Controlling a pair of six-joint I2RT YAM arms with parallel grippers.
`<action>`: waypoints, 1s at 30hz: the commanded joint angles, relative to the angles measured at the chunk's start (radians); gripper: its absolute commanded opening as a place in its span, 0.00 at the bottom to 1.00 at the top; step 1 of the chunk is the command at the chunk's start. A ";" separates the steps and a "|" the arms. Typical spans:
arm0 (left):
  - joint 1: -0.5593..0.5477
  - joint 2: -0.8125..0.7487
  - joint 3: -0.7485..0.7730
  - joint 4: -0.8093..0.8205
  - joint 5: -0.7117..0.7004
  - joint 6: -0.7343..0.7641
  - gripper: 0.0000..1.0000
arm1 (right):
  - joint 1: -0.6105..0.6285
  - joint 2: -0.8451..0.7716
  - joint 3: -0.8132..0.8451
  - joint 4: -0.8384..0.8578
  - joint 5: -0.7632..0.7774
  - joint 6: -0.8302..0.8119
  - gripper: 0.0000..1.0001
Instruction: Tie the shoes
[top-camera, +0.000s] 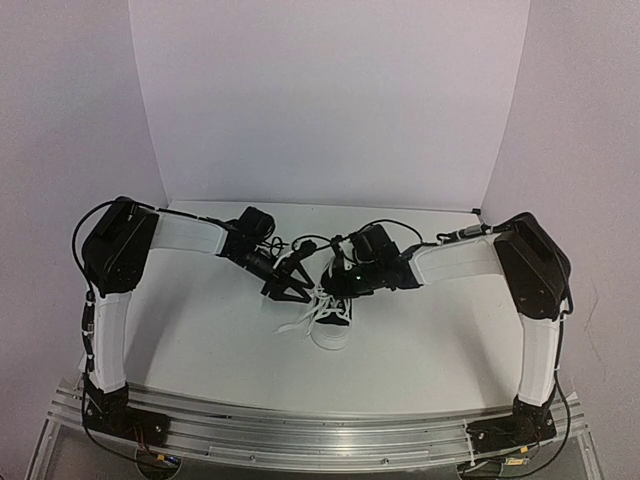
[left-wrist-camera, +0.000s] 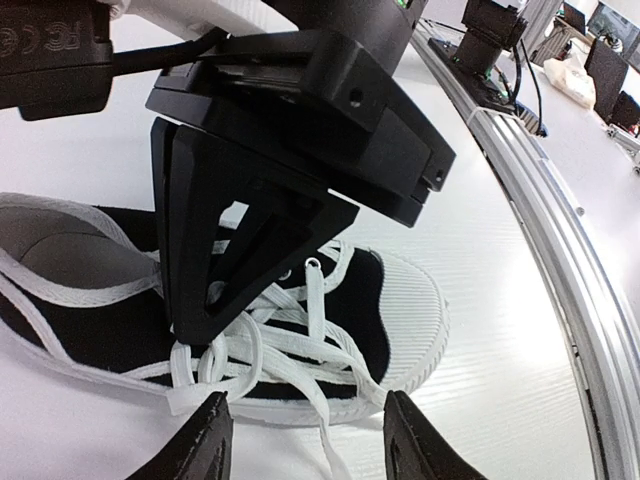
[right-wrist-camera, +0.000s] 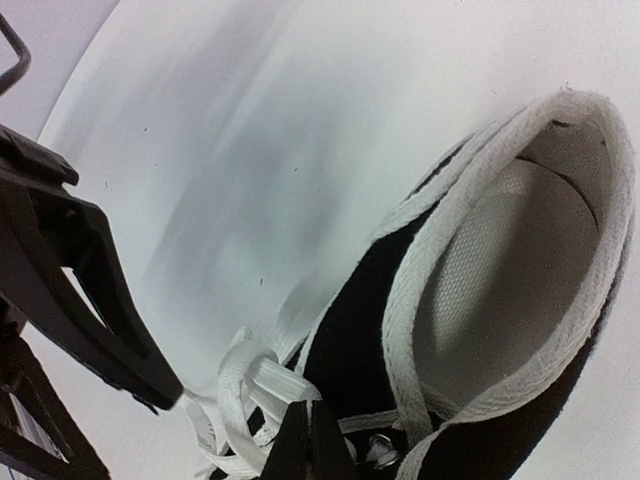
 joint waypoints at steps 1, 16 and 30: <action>0.034 -0.063 0.028 -0.062 0.027 0.069 0.53 | 0.004 -0.060 -0.023 0.042 0.032 0.035 0.00; 0.002 0.049 -0.045 0.274 -0.252 -0.050 0.68 | 0.004 -0.083 -0.051 0.079 0.071 0.077 0.00; -0.019 0.067 -0.013 0.235 -0.213 -0.070 0.29 | 0.004 -0.091 -0.068 0.089 0.079 0.097 0.00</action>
